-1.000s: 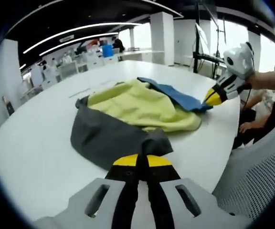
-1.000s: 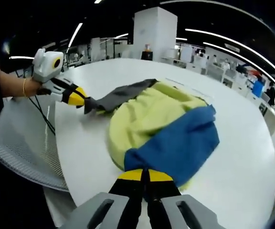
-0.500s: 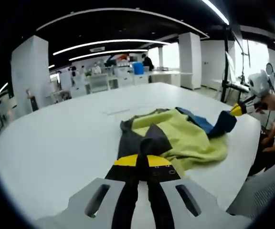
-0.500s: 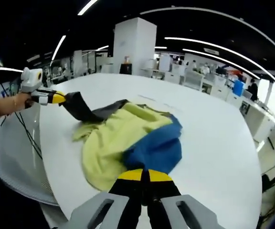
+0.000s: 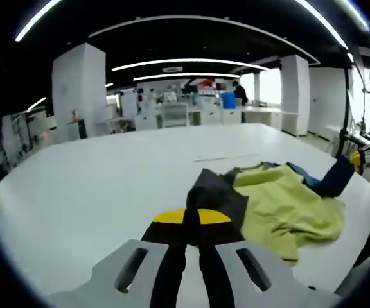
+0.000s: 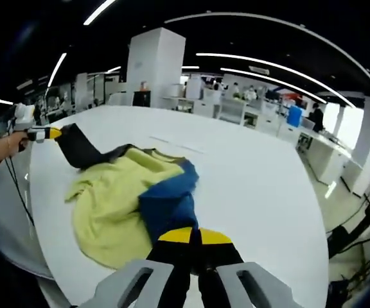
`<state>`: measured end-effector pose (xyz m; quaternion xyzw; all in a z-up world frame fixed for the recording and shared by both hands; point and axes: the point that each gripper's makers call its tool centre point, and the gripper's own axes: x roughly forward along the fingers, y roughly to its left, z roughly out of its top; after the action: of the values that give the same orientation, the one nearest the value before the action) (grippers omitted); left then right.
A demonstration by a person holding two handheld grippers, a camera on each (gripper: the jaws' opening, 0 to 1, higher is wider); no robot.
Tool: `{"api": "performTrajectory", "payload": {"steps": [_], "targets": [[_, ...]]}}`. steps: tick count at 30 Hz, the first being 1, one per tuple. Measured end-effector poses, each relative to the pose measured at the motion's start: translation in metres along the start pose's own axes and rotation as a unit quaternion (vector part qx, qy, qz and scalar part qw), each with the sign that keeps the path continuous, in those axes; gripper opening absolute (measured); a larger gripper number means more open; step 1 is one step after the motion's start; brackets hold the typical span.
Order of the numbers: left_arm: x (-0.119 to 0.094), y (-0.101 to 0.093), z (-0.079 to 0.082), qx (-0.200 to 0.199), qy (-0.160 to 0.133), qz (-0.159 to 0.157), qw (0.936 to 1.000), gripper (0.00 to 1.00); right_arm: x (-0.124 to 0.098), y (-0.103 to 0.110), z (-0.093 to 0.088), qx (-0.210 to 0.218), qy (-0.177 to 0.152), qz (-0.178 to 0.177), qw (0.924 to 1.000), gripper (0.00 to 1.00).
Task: Fold the garment on the visible template until the final outline fits inside the template.
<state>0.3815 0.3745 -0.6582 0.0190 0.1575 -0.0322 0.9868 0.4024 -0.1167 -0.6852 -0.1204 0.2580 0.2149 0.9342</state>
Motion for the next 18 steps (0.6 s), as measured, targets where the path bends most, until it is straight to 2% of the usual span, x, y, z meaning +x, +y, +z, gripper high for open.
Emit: {"api": "performTrajectory", "payload": {"steps": [4,6,8,11,14,15,16,18], "targets": [[0.001,0.016,-0.003,0.001,0.005,0.025,0.9997,0.02,0.002,-0.018,-0.002,0.008,0.008,-0.016,0.9998,0.00],[0.002,0.027,-0.007,-0.023,0.008,0.038,0.9990,0.02,0.003,-0.027,-0.003,0.016,0.009,-0.024,0.9995,0.00],[0.003,0.038,-0.010,-0.042,0.009,0.050,0.9978,0.02,0.003,-0.036,-0.003,0.031,0.009,-0.031,0.9990,0.00],[0.009,0.052,-0.015,-0.031,0.018,0.068,0.9970,0.02,0.007,-0.054,-0.004,0.057,0.007,-0.044,0.9974,0.00],[0.015,0.064,-0.018,-0.048,0.021,0.080,0.9955,0.02,0.009,-0.065,-0.007,0.085,0.007,-0.051,0.9951,0.00],[0.017,0.066,-0.018,-0.046,0.022,0.081,0.9954,0.02,0.010,-0.069,-0.008,0.091,0.009,-0.053,0.9944,0.00],[0.021,0.067,-0.019,-0.003,0.029,0.074,0.9969,0.02,0.012,-0.072,-0.010,0.107,0.008,-0.052,0.9929,0.00],[0.023,0.071,-0.028,0.018,0.054,0.083,0.9950,0.02,0.013,-0.076,-0.009,0.139,-0.001,-0.052,0.9889,0.00]]}}
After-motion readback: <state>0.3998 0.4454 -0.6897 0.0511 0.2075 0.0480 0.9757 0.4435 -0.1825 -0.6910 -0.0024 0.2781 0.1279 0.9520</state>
